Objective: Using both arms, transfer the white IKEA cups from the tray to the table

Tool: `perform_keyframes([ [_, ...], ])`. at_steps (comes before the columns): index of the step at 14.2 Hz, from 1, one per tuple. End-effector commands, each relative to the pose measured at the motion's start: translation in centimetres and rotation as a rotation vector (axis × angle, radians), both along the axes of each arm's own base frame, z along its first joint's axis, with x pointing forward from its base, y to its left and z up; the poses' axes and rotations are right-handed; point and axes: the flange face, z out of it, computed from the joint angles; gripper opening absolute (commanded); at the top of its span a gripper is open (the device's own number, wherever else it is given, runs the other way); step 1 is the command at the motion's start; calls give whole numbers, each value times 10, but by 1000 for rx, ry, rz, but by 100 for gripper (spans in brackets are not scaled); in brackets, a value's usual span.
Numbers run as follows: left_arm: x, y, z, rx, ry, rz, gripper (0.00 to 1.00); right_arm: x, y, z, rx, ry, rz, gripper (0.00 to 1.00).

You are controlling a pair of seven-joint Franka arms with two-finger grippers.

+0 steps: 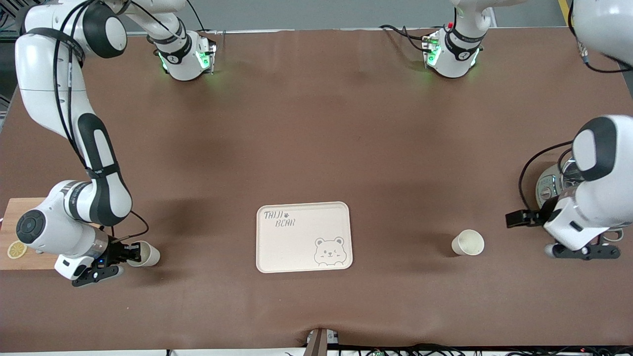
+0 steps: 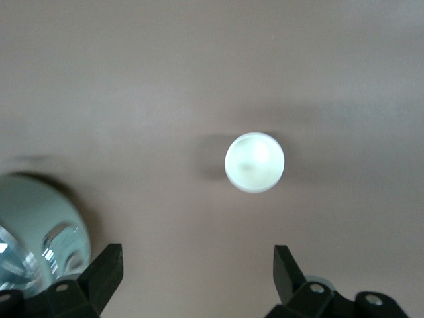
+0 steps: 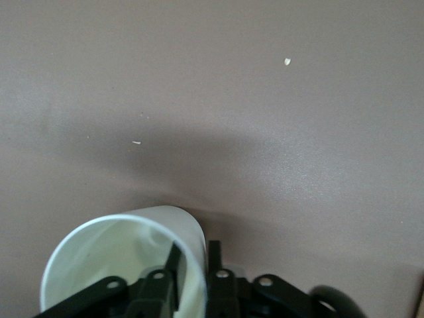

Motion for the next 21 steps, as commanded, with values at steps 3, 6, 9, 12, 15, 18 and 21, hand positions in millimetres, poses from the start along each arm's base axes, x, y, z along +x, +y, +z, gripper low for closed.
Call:
perform_keyframes([
  [3, -41, 7, 64, 14, 44, 57, 100, 4, -5, 12, 30, -16, -18, 100],
  [6, -67, -4, 100, 0, 73, 117, 100, 4, -5, 52, 44, 63, -6, 100],
  [9, -85, -4, 127, -16, 75, 107, 100, 4, -17, 117, 66, 175, -14, 100],
  [12, -102, -7, 142, -11, 97, 102, 100, -9, -13, 201, 70, 180, -97, 100],
  [15, -121, -9, 160, -3, 90, 104, 100, -48, 13, 306, 63, 199, -171, 100],
  [18, -133, -11, 178, 0, 63, 101, 100, -104, 28, 404, 57, 196, -186, 100],
  [21, -145, -17, 197, 0, 29, 91, 100, -170, 23, 462, 33, 253, -227, 100],
])
